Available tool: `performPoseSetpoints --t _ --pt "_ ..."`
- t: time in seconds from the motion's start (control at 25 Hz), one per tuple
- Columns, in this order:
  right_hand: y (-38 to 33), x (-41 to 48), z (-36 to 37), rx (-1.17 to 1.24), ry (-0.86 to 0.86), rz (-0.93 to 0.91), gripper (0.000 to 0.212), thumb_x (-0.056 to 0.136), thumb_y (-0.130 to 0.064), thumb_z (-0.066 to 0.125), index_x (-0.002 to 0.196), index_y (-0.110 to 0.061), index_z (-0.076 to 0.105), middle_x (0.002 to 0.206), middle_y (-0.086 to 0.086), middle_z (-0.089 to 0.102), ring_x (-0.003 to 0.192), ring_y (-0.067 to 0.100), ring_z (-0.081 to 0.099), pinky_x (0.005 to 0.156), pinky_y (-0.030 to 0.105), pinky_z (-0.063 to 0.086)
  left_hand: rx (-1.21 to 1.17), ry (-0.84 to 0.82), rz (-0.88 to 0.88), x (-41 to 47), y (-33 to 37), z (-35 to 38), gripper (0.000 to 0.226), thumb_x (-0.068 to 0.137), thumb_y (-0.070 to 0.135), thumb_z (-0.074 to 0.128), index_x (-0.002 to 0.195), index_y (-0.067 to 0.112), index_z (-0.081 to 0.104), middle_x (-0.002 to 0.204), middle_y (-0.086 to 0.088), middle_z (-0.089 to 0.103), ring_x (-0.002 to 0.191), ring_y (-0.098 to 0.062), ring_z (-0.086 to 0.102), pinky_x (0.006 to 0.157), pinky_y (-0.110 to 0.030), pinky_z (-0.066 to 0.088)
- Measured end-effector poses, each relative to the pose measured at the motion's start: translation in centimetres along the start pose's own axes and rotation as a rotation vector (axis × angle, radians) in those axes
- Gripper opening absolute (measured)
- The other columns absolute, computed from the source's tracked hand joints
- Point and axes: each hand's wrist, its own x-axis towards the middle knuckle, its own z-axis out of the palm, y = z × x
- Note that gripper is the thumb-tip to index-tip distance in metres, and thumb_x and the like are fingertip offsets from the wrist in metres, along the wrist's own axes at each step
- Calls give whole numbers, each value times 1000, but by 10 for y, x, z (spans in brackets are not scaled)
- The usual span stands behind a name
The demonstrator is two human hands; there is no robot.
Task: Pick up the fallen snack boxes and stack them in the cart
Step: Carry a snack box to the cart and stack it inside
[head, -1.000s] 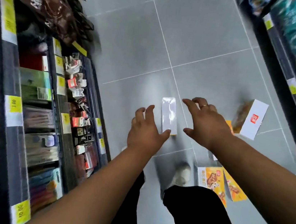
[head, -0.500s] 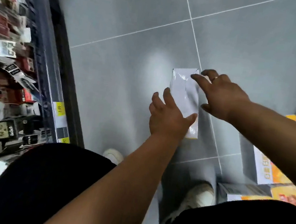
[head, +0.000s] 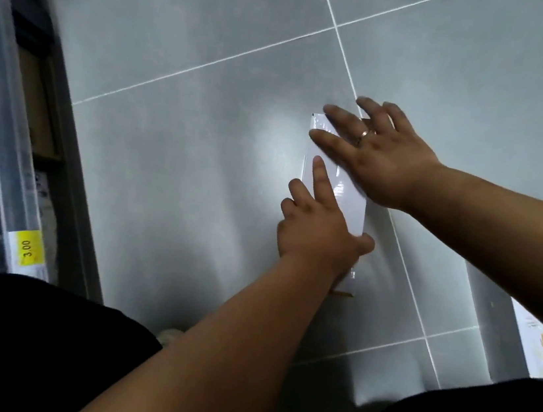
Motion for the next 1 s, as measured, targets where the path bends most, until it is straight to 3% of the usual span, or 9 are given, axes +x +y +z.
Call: performPoseSetpoints --t 0.08,0.2,0.28,0.36,0.48,0.6,0.76,0.84,1.0 --pt "4 0 6 -13 26 4 62 89 -17 38 150 -15 30 160 8 20 141 46 24 110 60 22 63 -11 65 14 -6 -9 127 68 69 70 149 29 -19 153 -12 11 131 -35 37 100 -42 43" --pt "9 6 11 15 3 38 75 81 -7 53 150 -11 24 161 12 13 133 50 33 94 57 42 112 -52 163 33 -13 -23 128 68 65 72 150 28 -19 150 -12 11 129 -35 35 101 -43 41" --pt "12 10 9 55 -75 127 89 79 -10 60 152 -24 10 161 14 6 122 49 37 78 46 49 150 -71 251 45 -17 -34 127 67 60 74 151 27 -15 147 -13 15 127 -34 34 100 -44 39" --pt "9 8 4 41 -159 251 93 83 -19 58 151 -38 -3 161 14 0 118 42 36 78 40 44 235 -76 356 60 -22 -47 123 66 57 75 152 28 -9 145 -12 20 127 -34 33 101 -44 37" --pt "7 3 -6 18 -104 392 90 72 -25 70 148 -35 22 148 20 26 117 41 38 89 46 40 426 -123 532 84 -33 -74 117 67 56 74 152 36 -6 149 -9 21 132 -33 28 107 -47 25" --pt "10 -1 -4 99 -136 437 93 64 -30 77 141 -18 26 152 15 22 140 39 16 108 57 23 480 -33 531 95 -48 -87 114 68 55 71 152 37 -4 151 -5 24 134 -32 28 110 -46 21" --pt "13 -10 -6 267 -191 435 97 60 -36 84 136 -14 28 135 10 37 127 33 30 84 46 50 504 4 432 96 -58 -88 114 71 55 72 152 34 -6 148 -8 24 133 -36 26 107 -52 34" --pt "13 -13 -15 270 -218 433 95 59 -38 86 132 -14 30 128 10 40 119 32 34 75 44 51 465 -55 439 94 -56 -94 113 71 51 74 151 34 -4 145 -9 25 131 -37 25 100 -51 42" --pt "18 -24 -62 253 -197 459 95 60 -41 86 132 -15 29 127 9 39 118 31 32 69 40 49 446 -53 491 72 -41 -130 112 68 58 71 151 35 -1 145 -9 27 130 -36 26 101 -50 40"
